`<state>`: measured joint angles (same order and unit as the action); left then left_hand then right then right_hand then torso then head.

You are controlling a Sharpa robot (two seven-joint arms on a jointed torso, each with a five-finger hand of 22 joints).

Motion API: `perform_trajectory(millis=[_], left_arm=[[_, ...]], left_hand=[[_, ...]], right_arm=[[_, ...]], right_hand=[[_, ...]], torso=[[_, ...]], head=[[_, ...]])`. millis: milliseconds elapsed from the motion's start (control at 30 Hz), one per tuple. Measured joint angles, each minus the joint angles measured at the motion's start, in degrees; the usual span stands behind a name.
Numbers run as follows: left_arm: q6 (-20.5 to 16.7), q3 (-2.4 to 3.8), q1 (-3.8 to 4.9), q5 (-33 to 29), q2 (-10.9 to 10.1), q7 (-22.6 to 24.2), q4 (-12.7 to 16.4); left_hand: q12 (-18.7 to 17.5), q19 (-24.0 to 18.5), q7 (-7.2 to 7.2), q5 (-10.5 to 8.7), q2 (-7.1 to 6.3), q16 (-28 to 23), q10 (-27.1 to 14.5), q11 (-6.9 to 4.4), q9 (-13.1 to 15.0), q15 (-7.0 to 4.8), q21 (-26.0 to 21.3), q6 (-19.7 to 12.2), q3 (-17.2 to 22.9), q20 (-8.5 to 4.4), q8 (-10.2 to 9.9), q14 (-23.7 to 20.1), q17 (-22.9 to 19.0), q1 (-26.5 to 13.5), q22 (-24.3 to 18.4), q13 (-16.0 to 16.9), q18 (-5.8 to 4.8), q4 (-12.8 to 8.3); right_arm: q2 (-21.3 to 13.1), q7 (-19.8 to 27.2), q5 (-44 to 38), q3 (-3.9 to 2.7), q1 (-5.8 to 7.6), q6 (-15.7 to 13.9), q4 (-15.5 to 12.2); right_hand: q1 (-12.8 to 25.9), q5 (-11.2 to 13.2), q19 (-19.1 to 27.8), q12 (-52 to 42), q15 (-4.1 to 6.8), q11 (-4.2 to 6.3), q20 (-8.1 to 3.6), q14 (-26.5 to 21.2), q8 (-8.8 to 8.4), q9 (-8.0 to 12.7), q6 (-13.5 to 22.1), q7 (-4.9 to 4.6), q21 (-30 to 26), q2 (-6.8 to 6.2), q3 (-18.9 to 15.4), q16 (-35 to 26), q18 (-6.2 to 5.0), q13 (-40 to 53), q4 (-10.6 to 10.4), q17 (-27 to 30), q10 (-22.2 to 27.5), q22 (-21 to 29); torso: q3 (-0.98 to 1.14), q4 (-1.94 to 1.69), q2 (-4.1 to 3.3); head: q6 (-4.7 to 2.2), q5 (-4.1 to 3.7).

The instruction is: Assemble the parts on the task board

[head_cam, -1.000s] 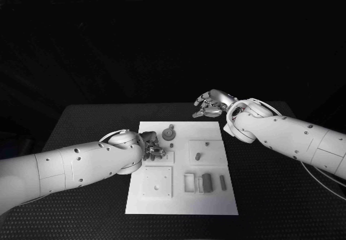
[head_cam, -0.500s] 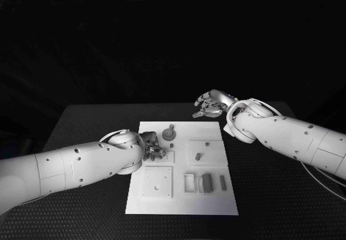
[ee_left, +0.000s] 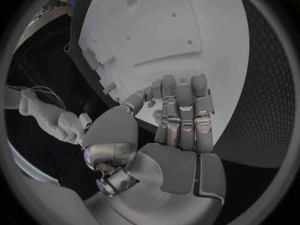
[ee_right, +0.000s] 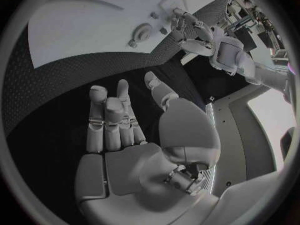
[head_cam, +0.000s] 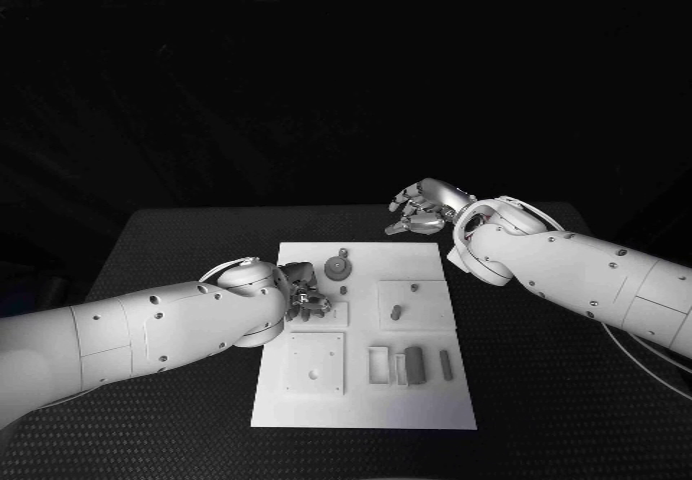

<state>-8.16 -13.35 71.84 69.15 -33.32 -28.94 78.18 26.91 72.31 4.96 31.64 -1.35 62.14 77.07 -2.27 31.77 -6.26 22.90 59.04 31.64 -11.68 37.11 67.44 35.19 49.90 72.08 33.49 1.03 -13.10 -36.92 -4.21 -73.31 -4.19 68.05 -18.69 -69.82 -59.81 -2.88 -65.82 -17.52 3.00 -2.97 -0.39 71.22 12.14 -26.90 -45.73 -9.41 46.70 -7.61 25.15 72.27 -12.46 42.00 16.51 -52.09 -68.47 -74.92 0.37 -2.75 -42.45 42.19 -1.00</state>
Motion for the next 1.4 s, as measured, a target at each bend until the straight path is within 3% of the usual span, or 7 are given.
perform_trajectory(millis=[100,233,933,1100,1167,1333,1400], left_arm=[[0.07,-0.02,-0.01,-0.01,0.00,0.00,-0.10],[0.10,-0.03,-0.01,-0.01,0.00,-0.01,-0.22],[0.35,-0.16,-0.16,0.01,0.04,-0.13,-0.29],[0.35,-0.23,-0.27,-0.02,0.06,-0.12,-0.29],[0.35,-0.26,-0.28,-0.03,0.02,-0.12,-0.29],[0.31,-0.26,-0.31,-0.03,0.00,-0.12,-0.31],[0.28,-0.26,-0.31,-0.03,0.00,-0.10,-0.31]], left_hand=[[0.10,0.21,0.03,-2.17,-0.87,0.61,-0.04,-0.04,-0.10,0.00,0.00,0.15,0.73,-0.21,0.01,-0.42,-0.66,-0.32,0.14,-0.18,-0.02,0.39],[0.38,0.61,-0.76,-3.51,-2.04,0.88,-0.10,-0.11,-0.26,-0.39,-0.01,0.94,0.51,-0.61,0.17,-0.80,-1.33,-0.73,0.25,-0.32,-0.05,1.37],[0.83,0.70,-1.64,-5.18,-4.03,2.22,-0.10,-0.11,-0.25,-0.89,-0.27,1.77,0.26,-0.70,0.67,-1.31,-2.81,-1.61,0.69,-0.60,-0.09,4.16],[1.15,0.70,-2.03,-9.03,-5.23,3.11,-0.09,-0.10,-0.40,-1.11,-0.66,1.99,0.21,-0.71,0.67,-1.52,-3.92,-2.35,0.94,-0.83,-0.09,6.34],[1.44,0.70,-4.29,-10.46,-5.70,3.32,-0.15,-0.11,-0.47,-1.29,-0.79,4.68,0.16,-0.71,1.00,-1.75,-4.35,-2.82,1.08,-0.91,-0.09,7.36],[1.71,0.90,-4.46,-15.90,-7.35,4.30,-0.32,-0.09,-0.64,-1.33,-1.22,4.85,0.24,-0.91,1.11,-1.94,-5.59,-3.68,1.44,-1.22,-0.09,10.11],[1.71,0.91,-4.46,-17.25,-7.81,4.58,-0.32,-0.09,-0.65,-1.34,-1.23,4.85,0.24,-0.92,1.22,-1.95,-5.87,-3.74,1.47,-1.25,-0.09,10.72]], right_arm=[[0.00,0.00,0.01,0.00,0.00,0.00,0.00],[-0.02,0.00,0.02,0.00,-0.02,0.01,0.00],[-0.05,0.01,0.05,0.00,-0.06,0.04,0.00],[-0.05,0.01,0.05,0.00,-0.08,0.05,0.00],[-0.05,0.01,0.05,0.00,-0.08,0.05,0.01],[-0.05,0.01,0.06,0.00,-0.10,0.06,0.01],[-0.06,0.01,0.06,0.00,-0.10,0.06,0.02]], right_hand=[[0.00,0.00,0.00,0.00,0.00,0.00,0.00,0.00,0.00,0.00,0.04,-0.09,0.00,0.00,0.00,0.00,0.00,0.00,0.00,0.00,0.01,0.00],[0.00,0.00,0.00,0.00,0.00,0.01,0.01,0.00,0.00,0.00,-0.06,-0.20,0.00,0.00,0.00,0.00,0.00,0.05,0.00,0.00,0.01,0.00],[0.00,0.00,0.00,0.22,-0.02,-0.13,0.01,0.03,0.00,0.05,-0.11,-0.18,0.00,0.00,-0.16,0.00,0.00,0.10,-0.16,0.01,-0.13,0.01],[0.00,0.00,0.00,0.22,-0.01,-0.13,0.02,0.04,0.00,0.04,-0.12,-0.17,0.00,0.00,-0.16,0.00,0.00,0.09,-0.16,0.01,-0.12,0.01],[0.00,0.00,0.00,0.22,0.02,-0.12,0.02,0.08,0.00,0.04,-0.13,-0.16,0.00,0.00,-0.16,0.00,0.01,0.09,-0.16,0.01,-0.12,0.01],[0.00,0.00,0.00,0.22,0.06,-0.12,0.02,0.12,0.00,0.04,-0.20,-0.09,0.00,0.00,-0.16,0.00,0.00,0.09,-0.16,0.02,-0.12,0.01],[0.00,0.00,0.00,0.22,0.05,-0.12,0.02,0.13,0.00,0.04,-0.17,-0.11,0.00,0.00,-0.16,0.00,0.00,0.13,-0.16,0.02,-0.11,0.01]], torso=[[-0.01,0.00,0.00],[-0.01,0.01,0.00],[-0.03,-0.01,0.00],[-0.04,-0.02,0.00],[-0.03,-0.02,0.00],[-0.03,-0.01,0.00],[-0.03,0.00,0.00]], head=[[0.01,-0.01],[0.00,-0.01],[0.16,-0.05],[0.13,-0.05],[0.10,-0.05],[0.04,-0.05],[0.04,-0.05]])
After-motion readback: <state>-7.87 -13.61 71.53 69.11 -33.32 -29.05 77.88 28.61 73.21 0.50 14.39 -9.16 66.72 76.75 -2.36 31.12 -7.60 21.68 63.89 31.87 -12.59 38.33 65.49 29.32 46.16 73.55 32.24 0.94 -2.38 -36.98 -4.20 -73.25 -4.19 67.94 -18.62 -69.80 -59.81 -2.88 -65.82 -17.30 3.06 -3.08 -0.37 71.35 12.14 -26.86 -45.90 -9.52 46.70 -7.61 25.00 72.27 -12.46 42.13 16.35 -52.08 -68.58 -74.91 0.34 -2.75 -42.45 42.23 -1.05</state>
